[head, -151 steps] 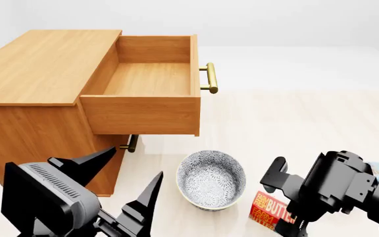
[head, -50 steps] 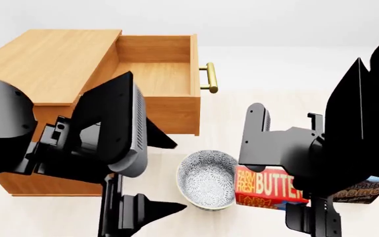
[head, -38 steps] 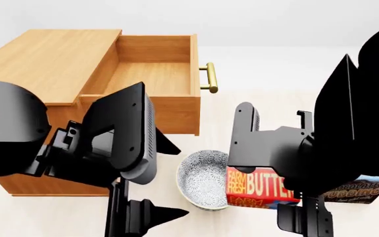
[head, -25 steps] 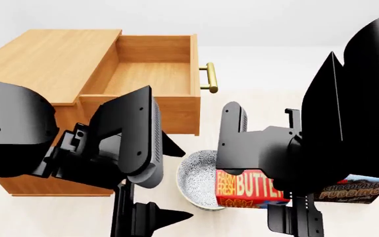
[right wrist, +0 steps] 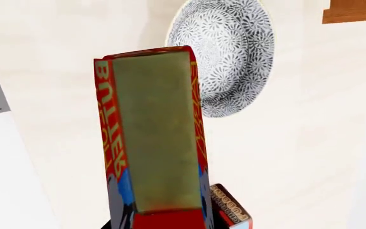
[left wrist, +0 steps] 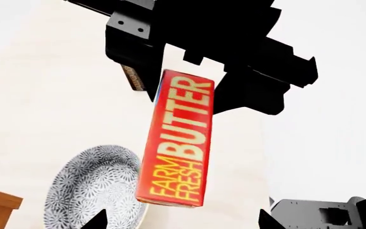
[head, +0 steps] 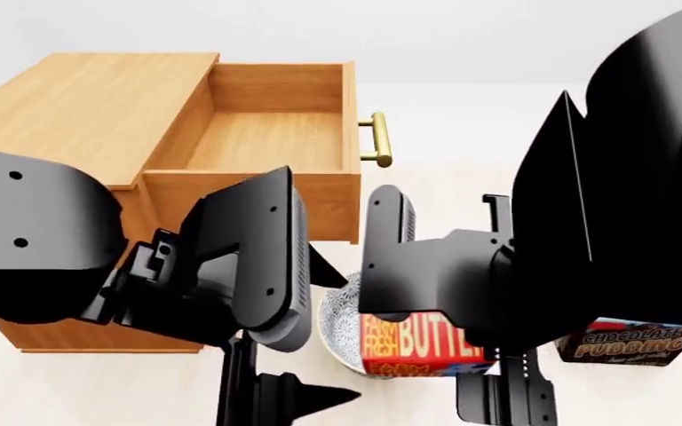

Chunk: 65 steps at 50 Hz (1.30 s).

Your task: Put the butter at the back in the top drawer of the cabinet and close it.

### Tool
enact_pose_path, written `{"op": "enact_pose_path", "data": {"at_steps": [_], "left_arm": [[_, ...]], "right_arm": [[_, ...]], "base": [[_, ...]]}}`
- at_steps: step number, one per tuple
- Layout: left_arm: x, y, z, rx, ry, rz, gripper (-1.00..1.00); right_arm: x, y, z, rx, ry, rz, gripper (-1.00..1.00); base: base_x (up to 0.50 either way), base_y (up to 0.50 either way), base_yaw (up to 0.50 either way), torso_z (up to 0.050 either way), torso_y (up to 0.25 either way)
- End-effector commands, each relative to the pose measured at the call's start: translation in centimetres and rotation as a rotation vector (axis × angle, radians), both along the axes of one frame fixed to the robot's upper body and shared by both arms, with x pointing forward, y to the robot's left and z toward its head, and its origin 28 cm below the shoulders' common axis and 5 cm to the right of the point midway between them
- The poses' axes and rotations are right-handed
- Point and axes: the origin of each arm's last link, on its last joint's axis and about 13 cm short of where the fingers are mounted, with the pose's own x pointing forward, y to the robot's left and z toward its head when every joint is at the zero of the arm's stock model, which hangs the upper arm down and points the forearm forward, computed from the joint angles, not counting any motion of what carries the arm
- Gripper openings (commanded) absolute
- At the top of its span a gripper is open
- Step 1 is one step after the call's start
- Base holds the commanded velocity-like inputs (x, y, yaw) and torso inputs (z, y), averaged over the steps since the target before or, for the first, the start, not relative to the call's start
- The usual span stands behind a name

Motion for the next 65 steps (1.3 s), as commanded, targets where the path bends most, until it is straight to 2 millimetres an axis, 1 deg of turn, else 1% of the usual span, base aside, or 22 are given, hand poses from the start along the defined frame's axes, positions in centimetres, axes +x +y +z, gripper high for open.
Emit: {"op": "enact_pose_path", "data": {"at_steps": [1, 25, 65], "left_arm": [[0.3, -0.4, -0.8, 0.019, 0.002, -0.009, 1.0], [1.0, -1.0, -1.7, 0.013, 0.021, -0.025, 1.0], [1.2, -1.2, -2.3, 0.016, 0.025, -0.038, 1.0]], "right_arm": [[-0.1, 0.4, 0.7, 0.01, -0.058, 0.021, -1.0], [-0.5, 0.9, 0.9, 0.012, -0.064, 0.046, -1.0], [-1.1, 1.0, 1.6, 0.02, -0.076, 0.057, -1.0]], "base": [[0.0, 0.0, 0.0, 0.0, 0.0], [0.0, 0.0, 0.0, 0.0, 0.001], [0.0, 0.0, 0.0, 0.001, 0.001]]}}
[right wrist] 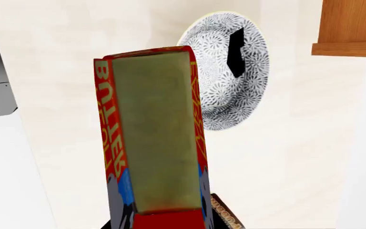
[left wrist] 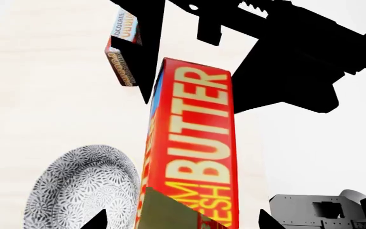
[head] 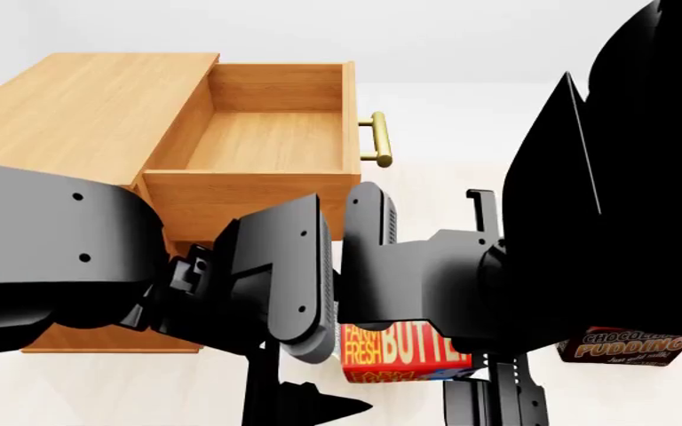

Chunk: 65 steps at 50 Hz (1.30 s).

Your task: Put the butter at the back in the top drawer of the cabinet and close it.

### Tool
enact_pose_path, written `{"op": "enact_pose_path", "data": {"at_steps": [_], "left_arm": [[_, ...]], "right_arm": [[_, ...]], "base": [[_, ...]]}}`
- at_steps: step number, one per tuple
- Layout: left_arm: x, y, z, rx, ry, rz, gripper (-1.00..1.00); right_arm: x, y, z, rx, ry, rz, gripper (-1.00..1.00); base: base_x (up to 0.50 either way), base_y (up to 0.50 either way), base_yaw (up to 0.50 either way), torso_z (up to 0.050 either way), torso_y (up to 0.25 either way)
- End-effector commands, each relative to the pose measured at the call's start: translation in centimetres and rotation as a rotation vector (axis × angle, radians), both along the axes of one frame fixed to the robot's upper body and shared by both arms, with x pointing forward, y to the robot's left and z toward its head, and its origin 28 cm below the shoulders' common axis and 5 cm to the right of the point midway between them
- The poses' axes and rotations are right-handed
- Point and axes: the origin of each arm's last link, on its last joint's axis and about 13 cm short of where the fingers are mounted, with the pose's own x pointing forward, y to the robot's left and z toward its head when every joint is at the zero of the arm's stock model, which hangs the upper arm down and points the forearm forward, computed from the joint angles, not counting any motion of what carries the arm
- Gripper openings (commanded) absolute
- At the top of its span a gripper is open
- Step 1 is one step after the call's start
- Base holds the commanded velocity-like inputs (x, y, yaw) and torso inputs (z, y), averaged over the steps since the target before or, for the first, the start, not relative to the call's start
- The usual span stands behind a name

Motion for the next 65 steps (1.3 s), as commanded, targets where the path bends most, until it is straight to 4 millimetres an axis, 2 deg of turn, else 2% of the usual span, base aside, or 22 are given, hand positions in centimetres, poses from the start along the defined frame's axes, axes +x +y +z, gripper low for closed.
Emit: {"op": "enact_pose_path", "data": {"at_steps": [1, 2, 36, 37, 47, 65], "left_arm": [[0.0, 0.0, -0.1, -0.001, 0.0, -0.006, 1.0], [0.0, 0.0, -0.1, -0.003, 0.0, -0.007, -1.0], [-0.3, 0.3, 0.2, -0.089, -0.121, 0.037, -1.0], [-0.3, 0.3, 0.2, -0.088, -0.121, 0.038, -1.0], [-0.1, 0.9, 0.1, -0.079, -0.121, 0.057, -1.0], [-0.2, 2.8, 0.0, -0.081, -0.122, 0.122, -1.0]], "right_arm": [[0.0, 0.0, 0.6, 0.004, -0.058, 0.002, -1.0], [0.0, 0.0, 0.5, 0.003, -0.059, 0.002, -1.0], [0.0, 0.0, 0.5, -0.004, -0.053, -0.006, -1.0], [0.0, 0.0, 0.5, -0.004, -0.054, -0.008, 1.0], [0.2, -0.2, 0.6, -0.003, -0.056, -0.025, 1.0], [0.5, -2.4, 0.9, 0.021, -0.056, -0.097, 1.0]], "base": [[0.0, 0.0, 0.0, 0.0, 0.0], [0.0, 0.0, 0.0, 0.0, 0.0], [0.0, 0.0, 0.0, 0.0, 0.0], [0.0, 0.0, 0.0, 0.01, 0.0], [0.0, 0.0, 0.0, 0.0, 0.001], [0.0, 0.0, 0.0, 0.001, 0.001]]}}
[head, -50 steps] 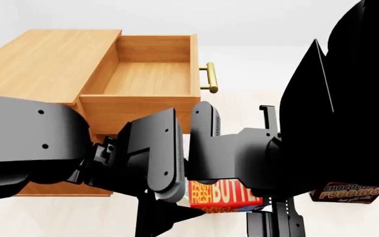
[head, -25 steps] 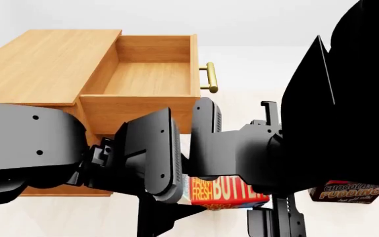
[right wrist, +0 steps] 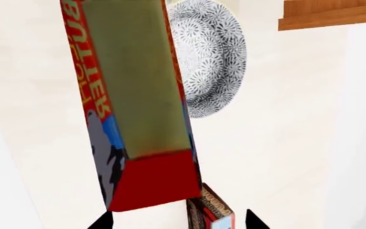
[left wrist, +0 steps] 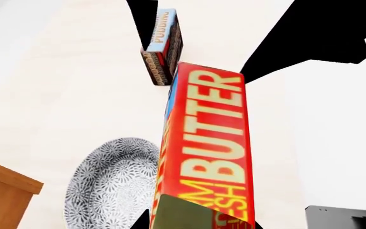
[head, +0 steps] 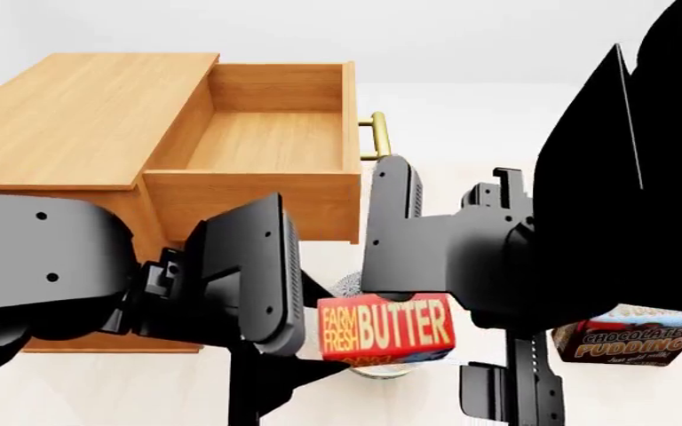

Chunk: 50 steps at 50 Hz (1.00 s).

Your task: Put the butter at the back in the top drawer of the cabinet and close it.

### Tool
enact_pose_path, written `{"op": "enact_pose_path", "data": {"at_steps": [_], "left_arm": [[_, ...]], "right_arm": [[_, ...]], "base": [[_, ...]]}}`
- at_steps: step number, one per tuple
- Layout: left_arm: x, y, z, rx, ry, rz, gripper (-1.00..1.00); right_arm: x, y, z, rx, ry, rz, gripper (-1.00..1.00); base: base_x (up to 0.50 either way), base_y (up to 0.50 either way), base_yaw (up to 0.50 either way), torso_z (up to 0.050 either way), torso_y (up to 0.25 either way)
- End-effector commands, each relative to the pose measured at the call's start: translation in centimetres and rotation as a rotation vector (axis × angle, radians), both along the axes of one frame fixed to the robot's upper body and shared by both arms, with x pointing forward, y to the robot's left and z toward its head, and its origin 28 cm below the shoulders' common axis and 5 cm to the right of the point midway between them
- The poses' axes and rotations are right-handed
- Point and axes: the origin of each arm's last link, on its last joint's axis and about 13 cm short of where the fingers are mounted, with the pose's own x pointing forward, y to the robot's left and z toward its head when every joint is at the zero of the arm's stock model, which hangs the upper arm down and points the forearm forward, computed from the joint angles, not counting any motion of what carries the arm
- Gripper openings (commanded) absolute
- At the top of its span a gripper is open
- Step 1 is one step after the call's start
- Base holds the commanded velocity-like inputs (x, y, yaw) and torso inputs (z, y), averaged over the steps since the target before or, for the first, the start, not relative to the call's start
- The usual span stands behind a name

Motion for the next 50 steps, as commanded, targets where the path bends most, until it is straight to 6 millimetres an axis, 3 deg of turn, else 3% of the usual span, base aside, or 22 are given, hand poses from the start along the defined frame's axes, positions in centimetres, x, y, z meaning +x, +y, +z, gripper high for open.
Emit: {"op": "enact_pose_path", "data": {"at_steps": [1, 16, 26, 40, 50], "left_arm": [[-0.2, 1.1, 1.1, -0.05, -0.034, 0.045, -1.0], [-1.1, 2.8, 1.9, -0.136, -0.063, 0.117, -1.0], [-2.6, 3.3, 2.3, -0.187, -0.09, 0.142, -1.0], [-5.0, 3.7, 3.1, -0.294, -0.123, 0.254, -1.0], [-5.0, 3.8, 4.6, -0.388, -0.144, 0.404, -1.0]], "right_arm": [[0.1, -1.3, 0.3, 0.018, -0.006, -0.043, 1.0], [-0.6, -4.2, 0.3, 0.117, -0.106, -0.116, 1.0], [-1.0, -5.7, -1.8, 0.233, -0.266, -0.249, 1.0], [-1.8, -7.6, -4.7, 0.577, -0.52, -0.544, 1.0], [-3.1, -8.5, -7.6, 0.819, -0.694, -0.625, 1.0]], "base": [[0.0, 0.0, 0.0, 0.0, 0.0], [0.0, 0.0, 0.0, 0.0, 0.001], [0.0, 0.0, 0.0, 0.001, 0.001], [0.0, 0.0, 0.0, 0.001, 0.001], [0.0, 0.0, 0.0, 0.0, 0.001]]}}
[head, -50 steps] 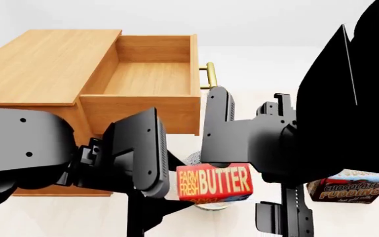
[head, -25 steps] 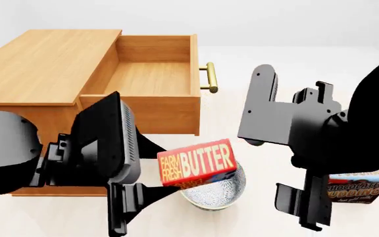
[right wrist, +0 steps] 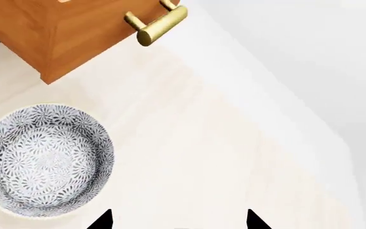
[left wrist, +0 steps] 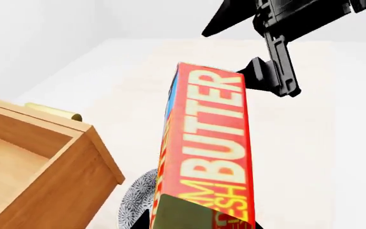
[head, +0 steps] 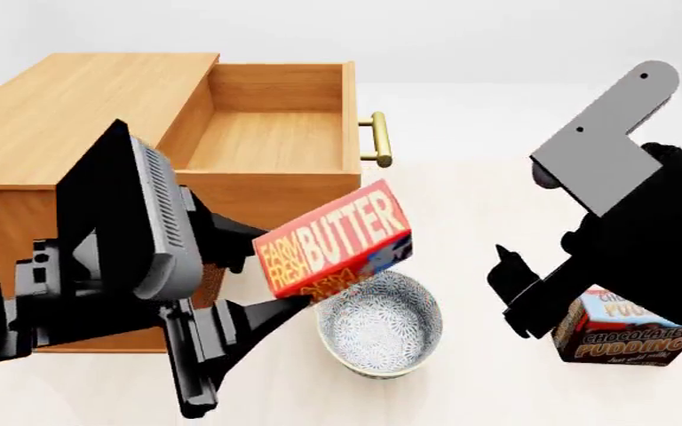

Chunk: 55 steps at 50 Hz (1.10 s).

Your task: Put the butter at the back in the top drawer of the cabinet and close it.

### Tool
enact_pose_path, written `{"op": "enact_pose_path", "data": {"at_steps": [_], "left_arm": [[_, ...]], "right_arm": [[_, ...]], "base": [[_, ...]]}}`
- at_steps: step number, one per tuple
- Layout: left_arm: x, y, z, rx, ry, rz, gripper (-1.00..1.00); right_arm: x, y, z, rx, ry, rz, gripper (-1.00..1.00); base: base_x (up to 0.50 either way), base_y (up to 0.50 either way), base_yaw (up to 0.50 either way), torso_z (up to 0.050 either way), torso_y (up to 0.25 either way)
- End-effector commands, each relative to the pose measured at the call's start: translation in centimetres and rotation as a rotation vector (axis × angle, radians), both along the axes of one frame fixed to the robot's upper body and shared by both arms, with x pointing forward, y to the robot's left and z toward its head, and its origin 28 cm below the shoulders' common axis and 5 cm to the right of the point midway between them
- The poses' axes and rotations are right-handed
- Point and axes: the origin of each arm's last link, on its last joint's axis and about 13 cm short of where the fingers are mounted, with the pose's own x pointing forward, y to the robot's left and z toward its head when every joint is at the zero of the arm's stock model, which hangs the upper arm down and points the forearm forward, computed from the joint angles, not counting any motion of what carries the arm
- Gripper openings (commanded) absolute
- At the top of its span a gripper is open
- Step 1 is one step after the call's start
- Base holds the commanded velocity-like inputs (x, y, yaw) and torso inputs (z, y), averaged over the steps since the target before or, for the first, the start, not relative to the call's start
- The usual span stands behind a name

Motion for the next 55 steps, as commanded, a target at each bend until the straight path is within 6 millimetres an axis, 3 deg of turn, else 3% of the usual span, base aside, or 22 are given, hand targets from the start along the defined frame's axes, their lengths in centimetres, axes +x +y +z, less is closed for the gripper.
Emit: {"op": "enact_pose_path", "data": {"at_steps": [1, 15, 27, 44, 55], "left_arm": [[-0.6, 0.1, 2.7, -0.147, -0.067, 0.155, -1.0], [0.7, -0.2, 5.6, -0.281, -0.081, 0.353, -1.0], [4.2, -0.8, 9.0, -0.272, -0.08, 0.505, -1.0], [11.3, -3.1, 11.8, -0.158, -0.032, 0.609, -1.0], [15.0, -3.9, 11.1, -0.141, 0.013, 0.64, -1.0]], "right_arm": [[-1.4, -1.1, -2.9, 0.238, -0.203, -0.143, 1.0], [-5.8, -0.9, -7.8, 0.509, -0.488, -0.124, 1.0], [-7.7, -0.2, -10.2, 0.562, -0.586, -0.124, 1.0], [-7.7, -0.4, -11.1, 0.572, -0.601, -0.118, 1.0], [-8.5, -0.4, -10.9, 0.571, -0.628, -0.109, 1.0]], "base": [[0.0, 0.0, 0.0, 0.0, 0.0], [0.0, 0.0, 0.0, 0.001, 0.001], [0.0, 0.0, 0.0, 0.0, 0.001], [0.0, 0.0, 0.0, 0.001, 0.001], [0.0, 0.0, 0.0, 0.0, 0.002]]}}
